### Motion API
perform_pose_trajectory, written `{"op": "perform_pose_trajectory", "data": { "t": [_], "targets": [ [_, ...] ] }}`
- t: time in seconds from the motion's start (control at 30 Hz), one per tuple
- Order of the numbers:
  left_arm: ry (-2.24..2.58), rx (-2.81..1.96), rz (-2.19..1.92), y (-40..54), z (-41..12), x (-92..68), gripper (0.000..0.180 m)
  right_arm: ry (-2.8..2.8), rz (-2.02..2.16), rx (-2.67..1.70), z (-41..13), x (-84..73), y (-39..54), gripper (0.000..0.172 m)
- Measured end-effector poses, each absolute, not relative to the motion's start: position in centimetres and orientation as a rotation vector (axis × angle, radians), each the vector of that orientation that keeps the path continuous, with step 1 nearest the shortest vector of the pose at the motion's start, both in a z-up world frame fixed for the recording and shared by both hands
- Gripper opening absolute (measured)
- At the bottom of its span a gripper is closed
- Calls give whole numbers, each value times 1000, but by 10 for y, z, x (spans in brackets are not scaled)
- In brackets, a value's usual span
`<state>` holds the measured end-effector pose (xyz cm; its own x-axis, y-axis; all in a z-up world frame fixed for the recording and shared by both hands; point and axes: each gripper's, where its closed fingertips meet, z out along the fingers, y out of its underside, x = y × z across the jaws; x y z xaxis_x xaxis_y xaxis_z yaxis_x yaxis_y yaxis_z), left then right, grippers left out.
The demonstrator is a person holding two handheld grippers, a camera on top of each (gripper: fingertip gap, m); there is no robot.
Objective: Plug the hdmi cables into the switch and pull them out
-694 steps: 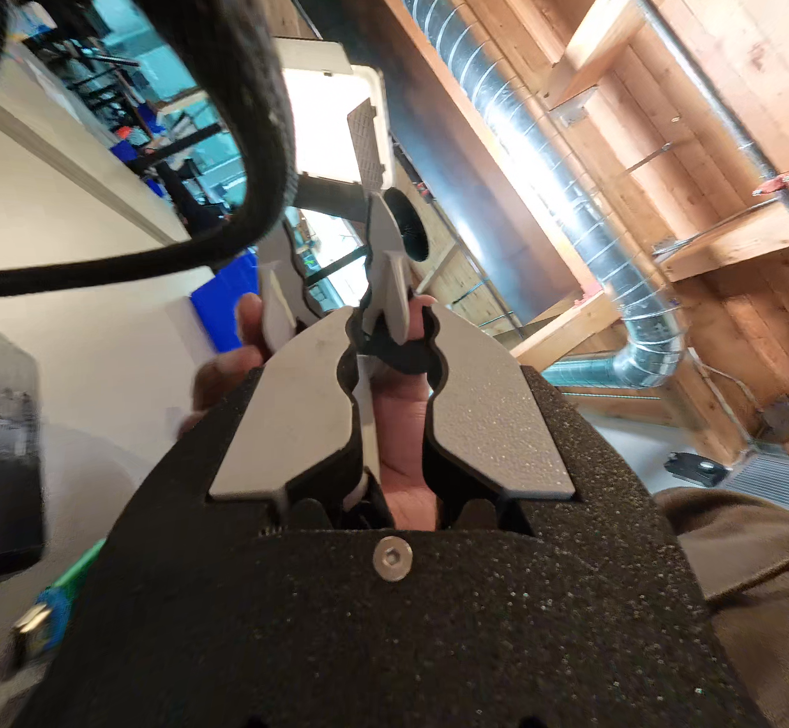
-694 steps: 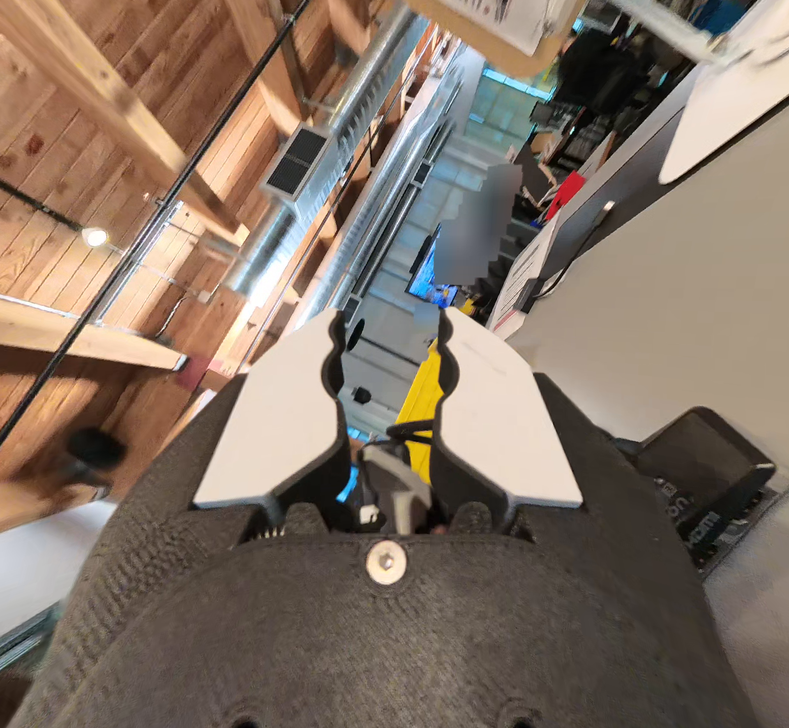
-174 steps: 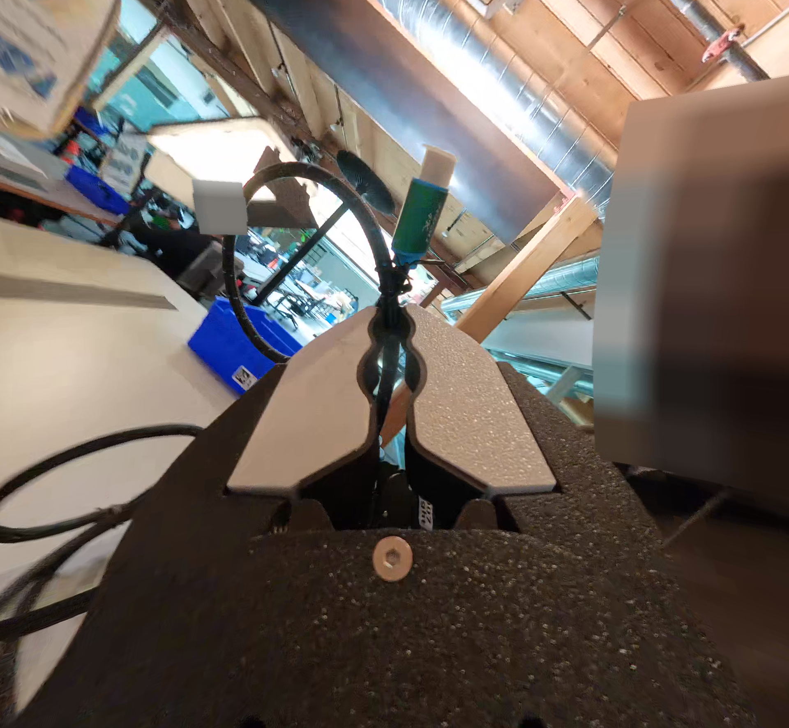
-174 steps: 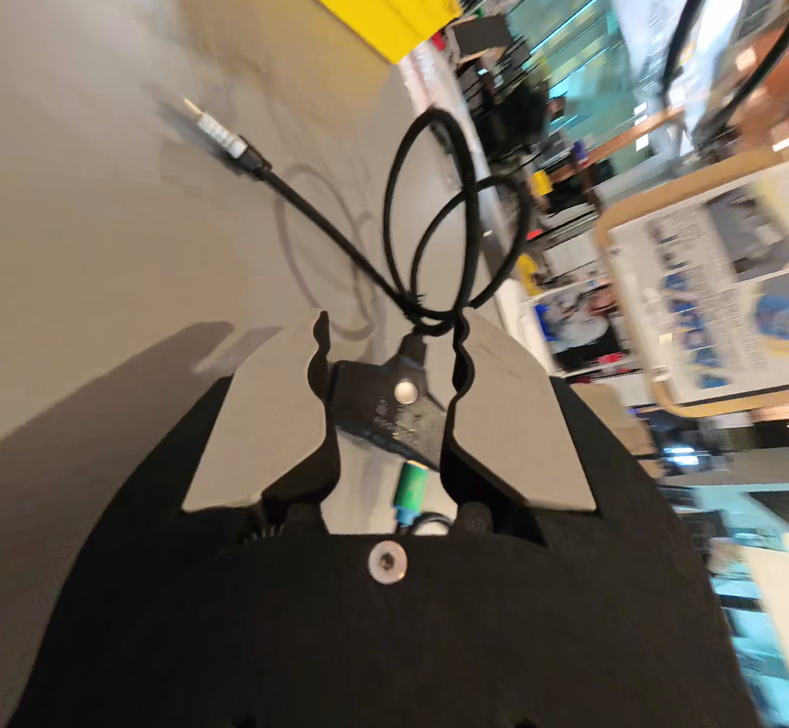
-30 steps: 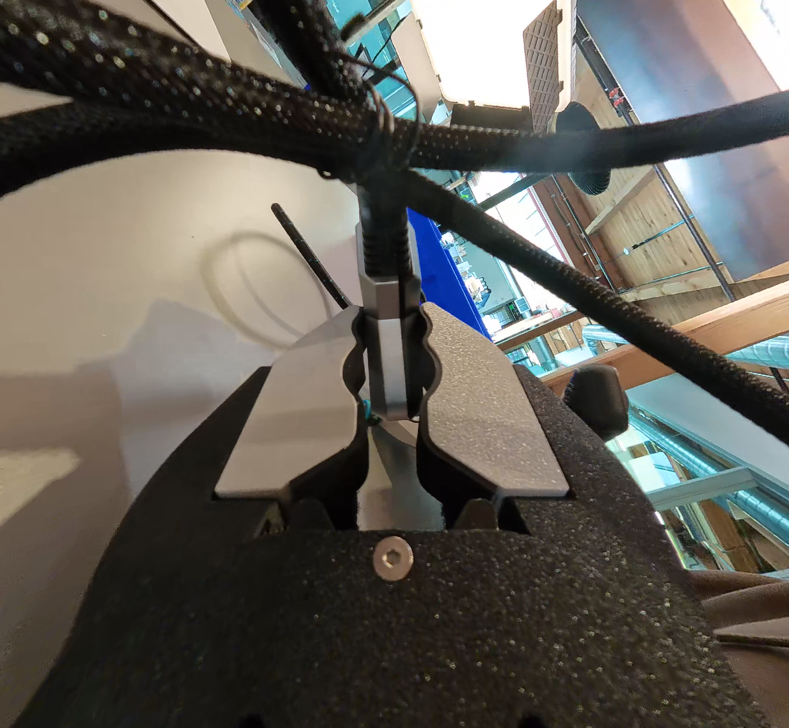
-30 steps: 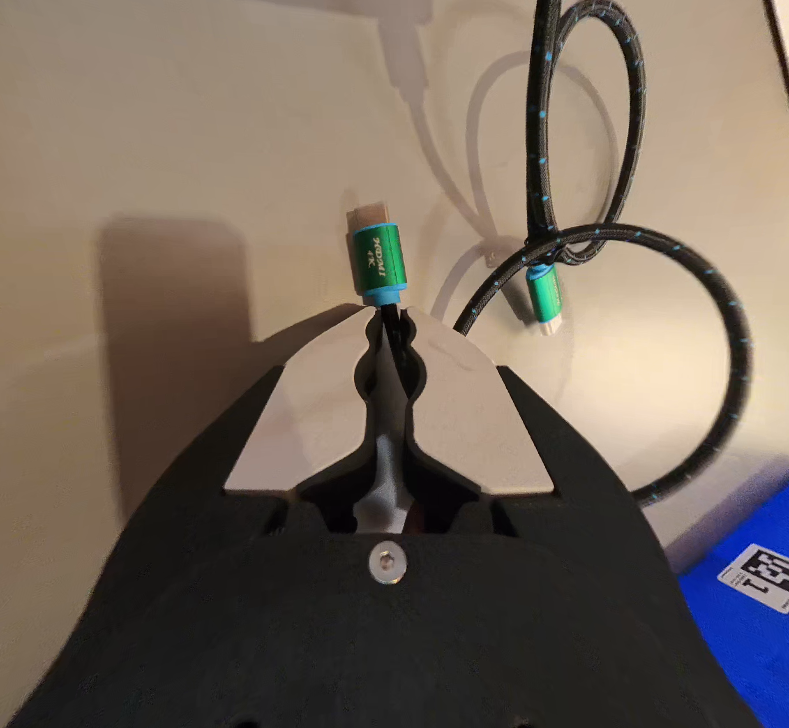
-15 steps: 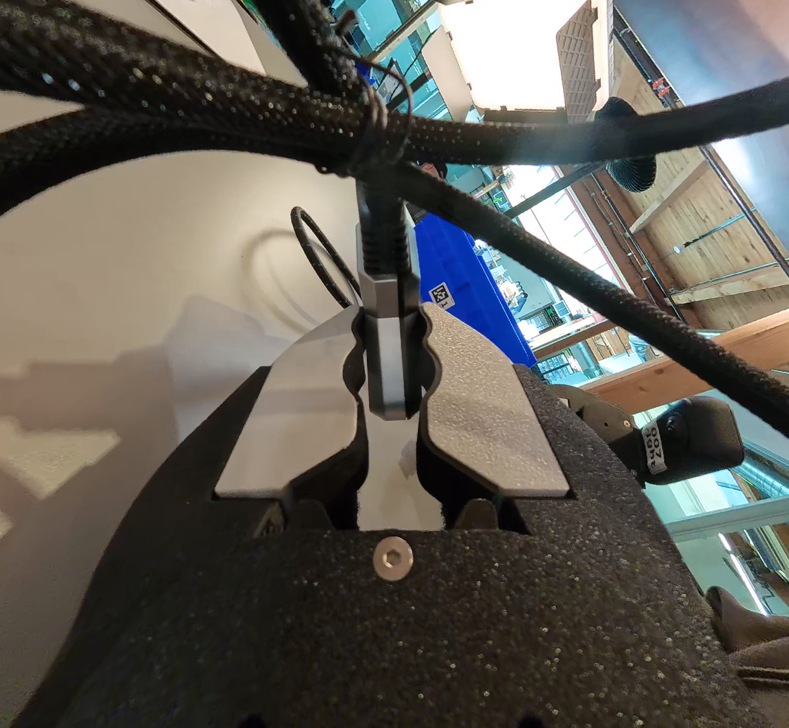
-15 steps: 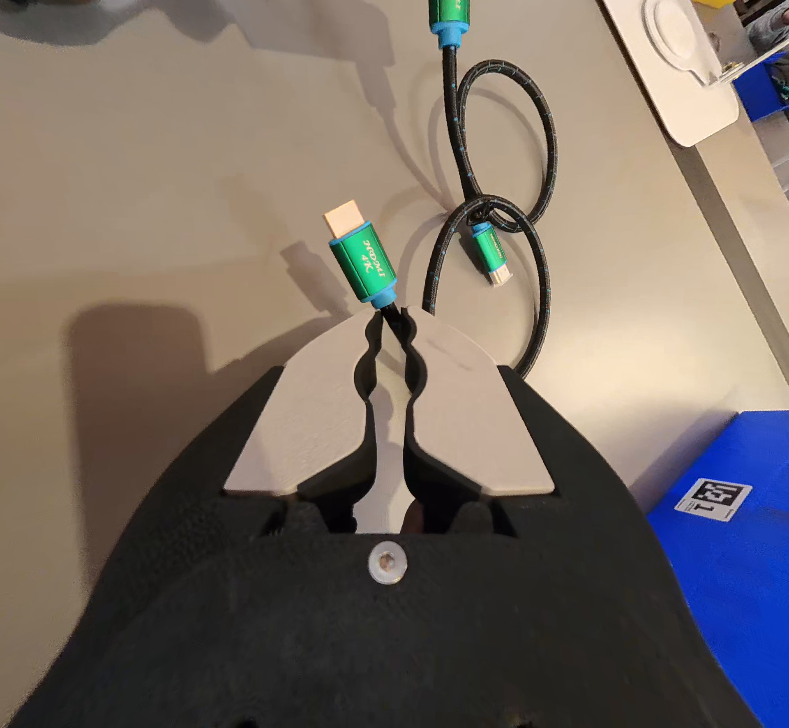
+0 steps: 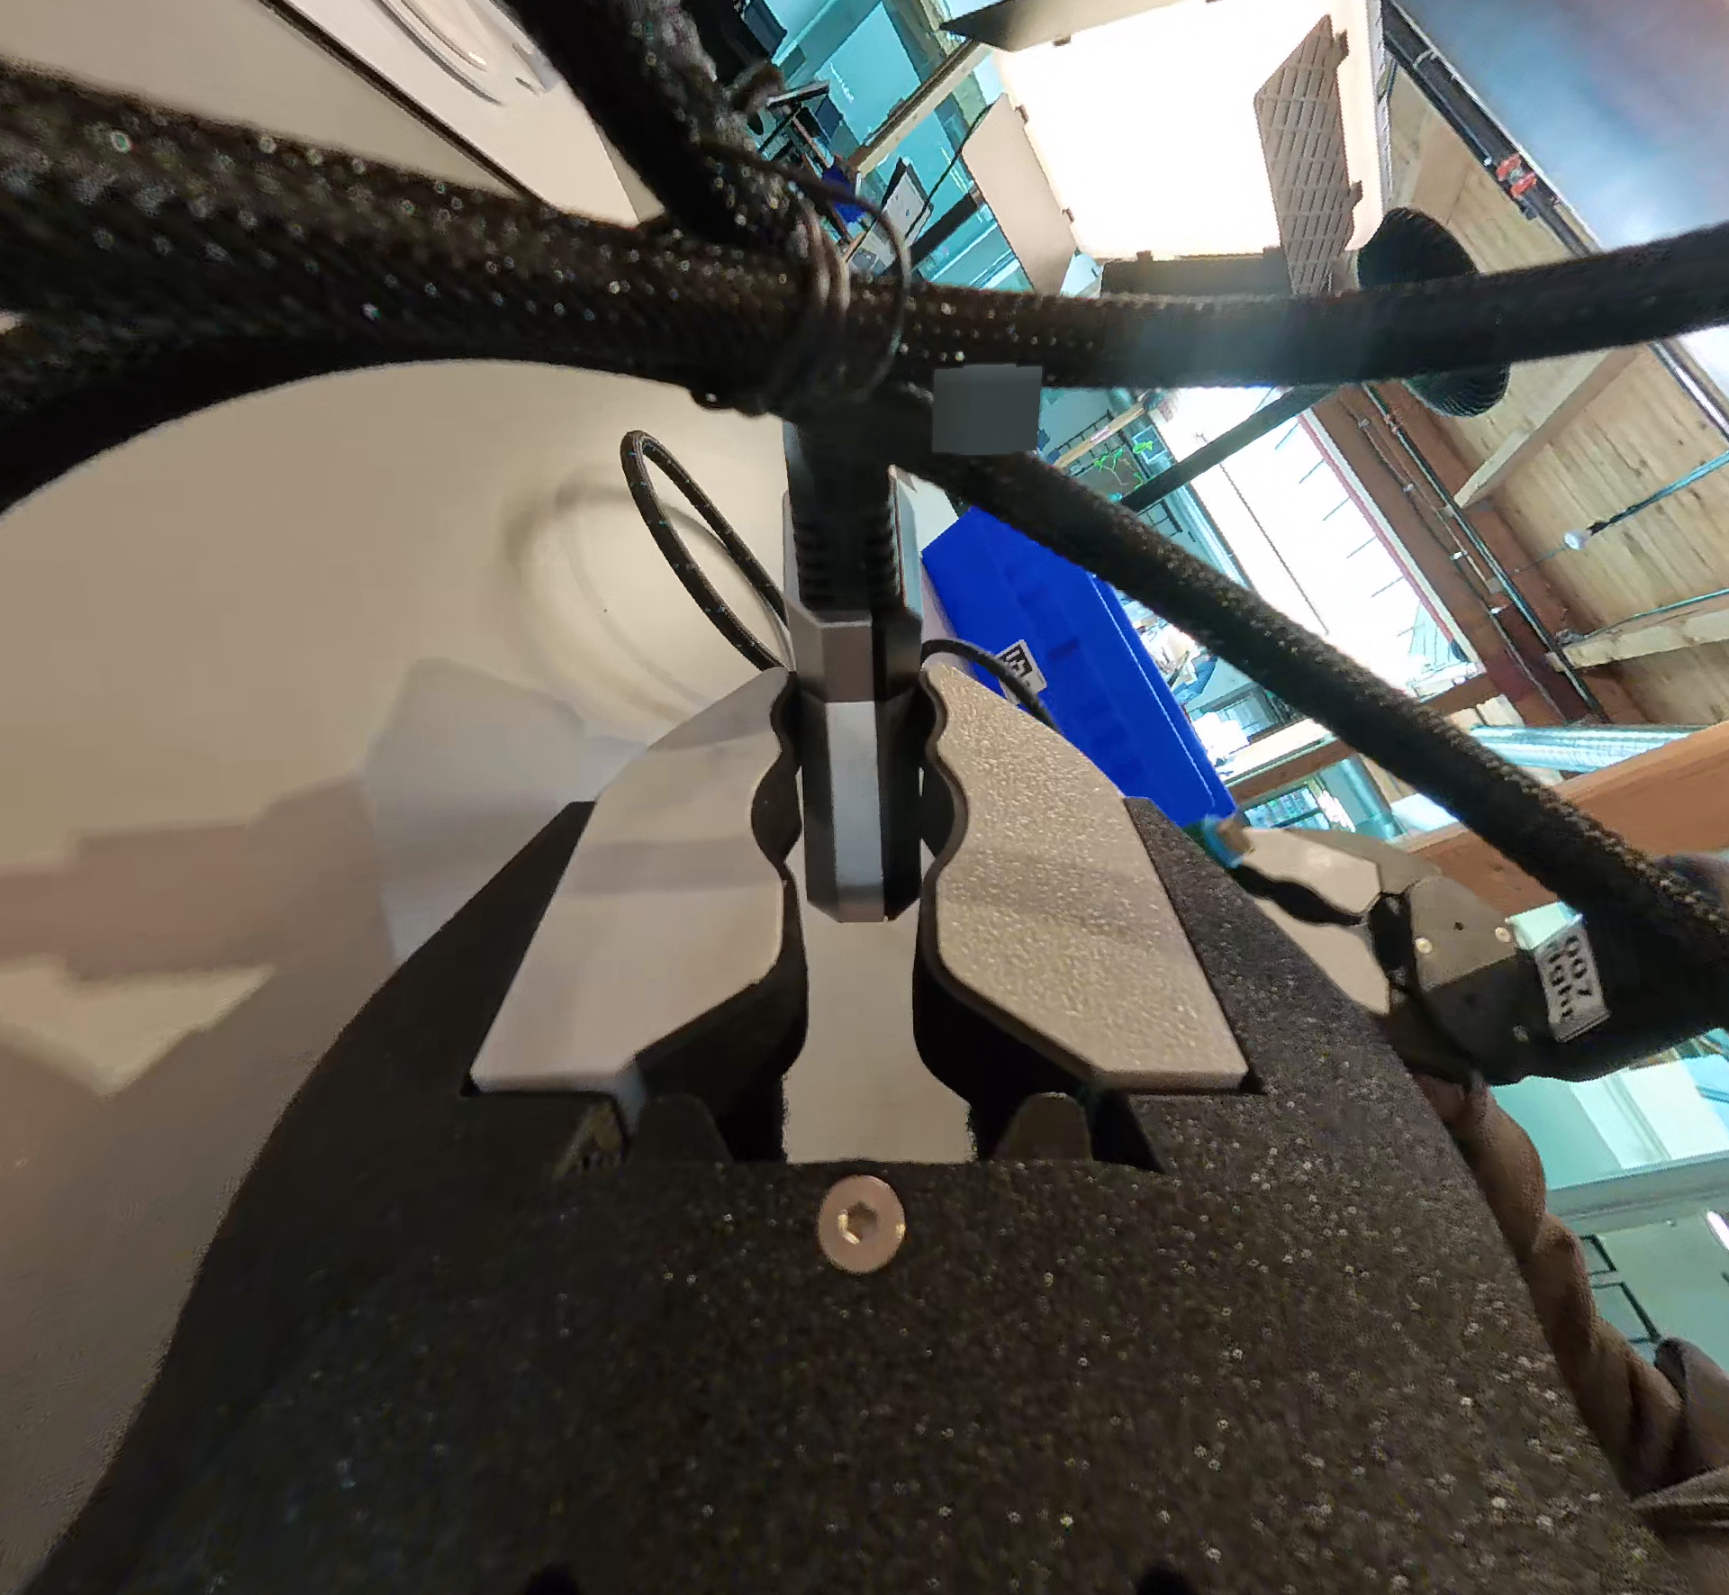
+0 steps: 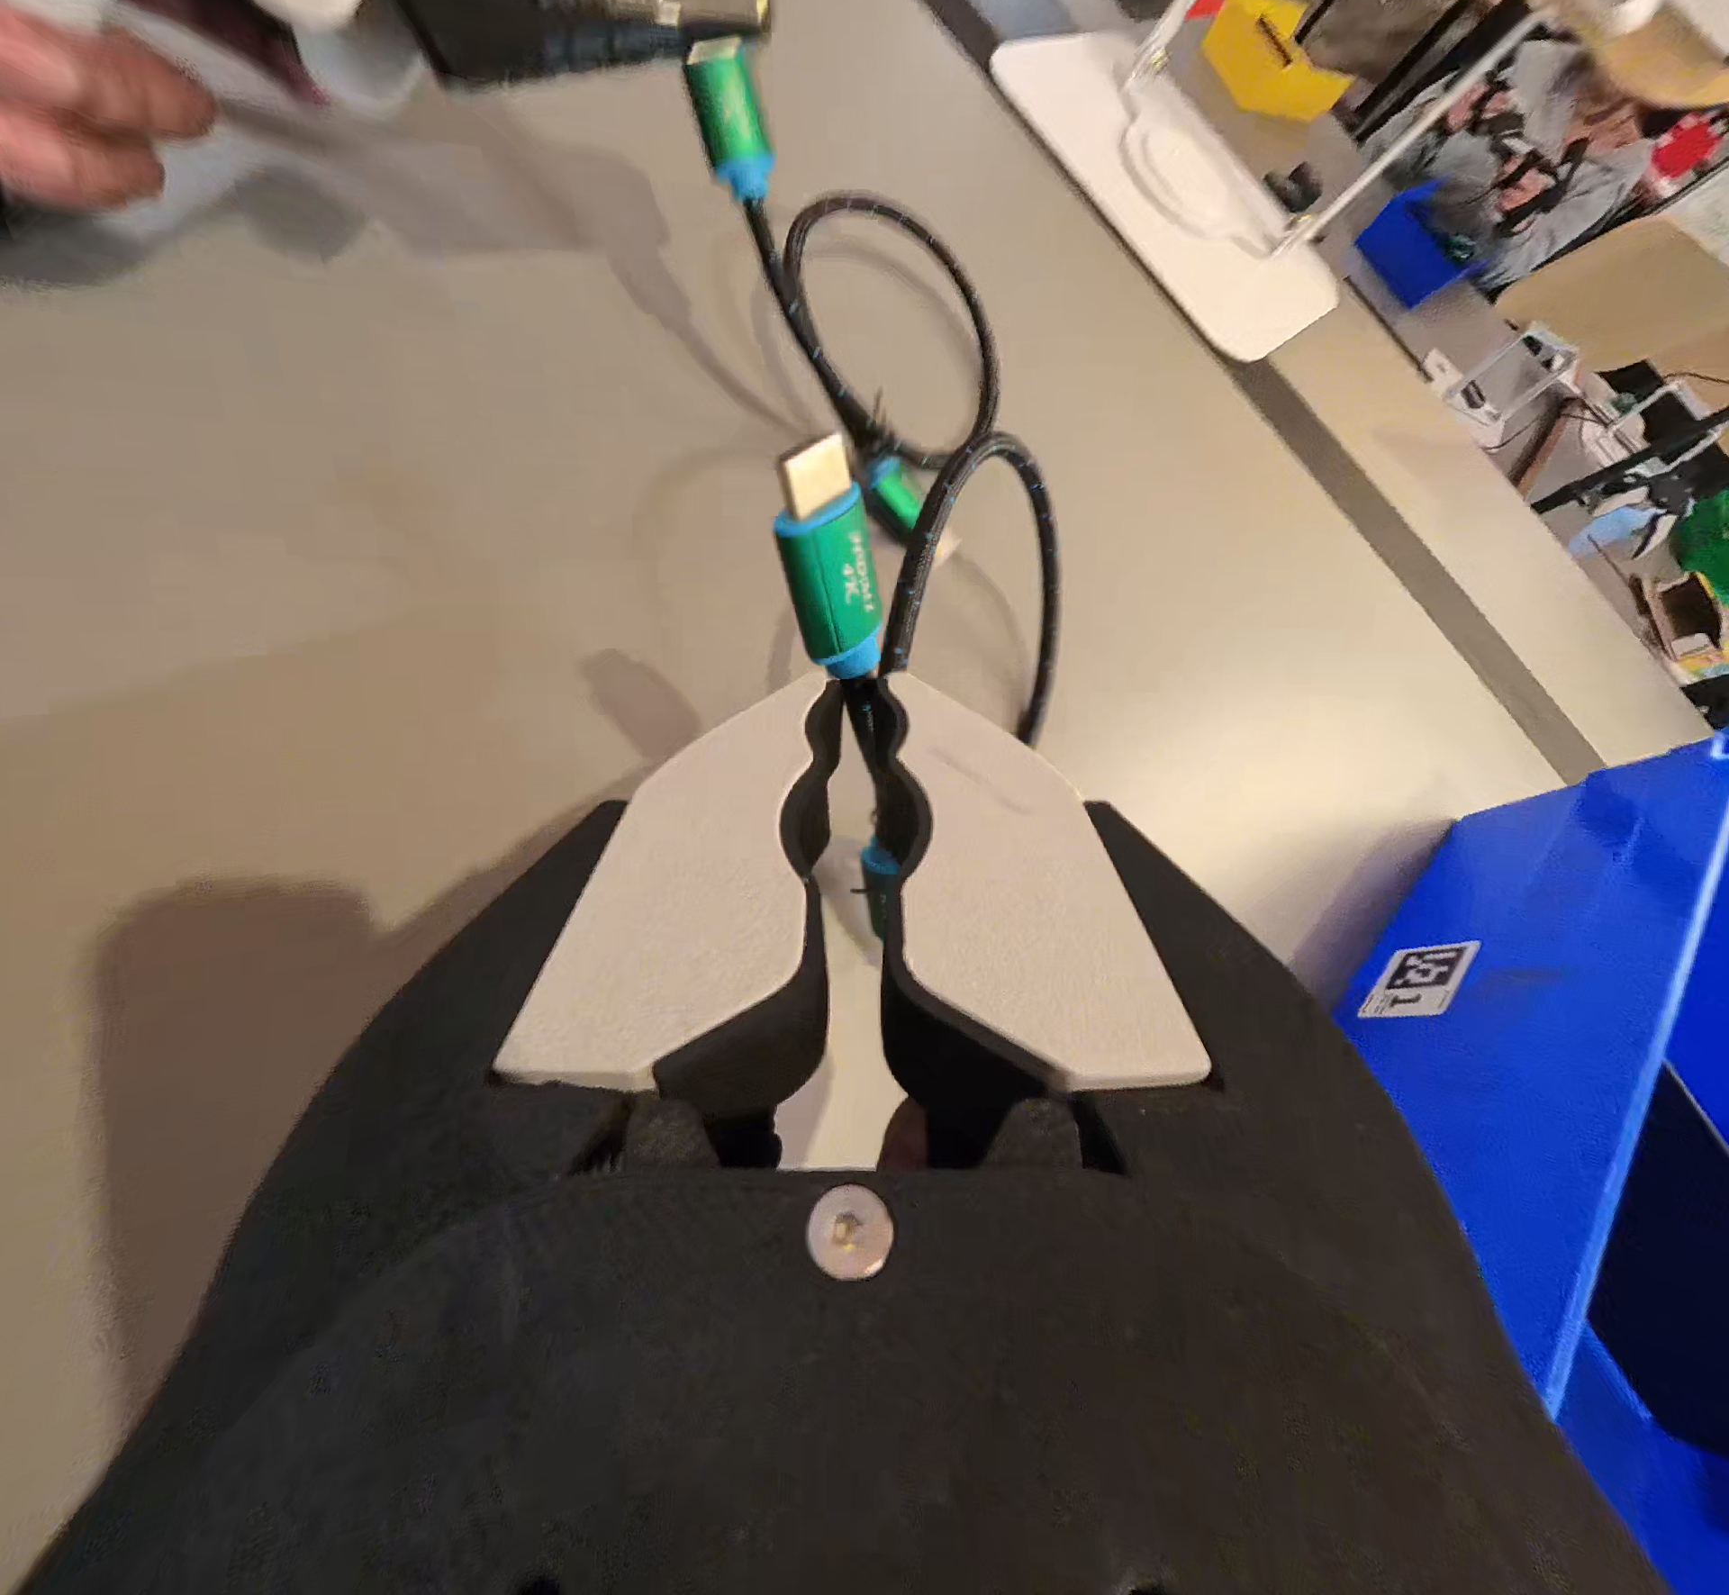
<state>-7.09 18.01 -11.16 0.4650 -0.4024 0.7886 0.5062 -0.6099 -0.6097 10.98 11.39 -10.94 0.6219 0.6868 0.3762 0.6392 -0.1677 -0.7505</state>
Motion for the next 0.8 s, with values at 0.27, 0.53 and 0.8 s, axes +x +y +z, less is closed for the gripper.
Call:
{"op": "perform_pose_trajectory", "data": {
  "t": [0.27, 0.53, 0.8],
  "targets": [
    [-182, -1788, -1409, 178, -108, -77, 21, -1425, 31, -1894, -160, 96, 85, 27],
    [-286, -1760, -1489, 173, -109, -87, 21, -1789, 165, -1713, -169, 82, 72, 41],
    [-306, -1742, -1451, 170, -107, -107, 21, -2008, 291, -1743, -189, 69, 61, 33]
  ]
}}
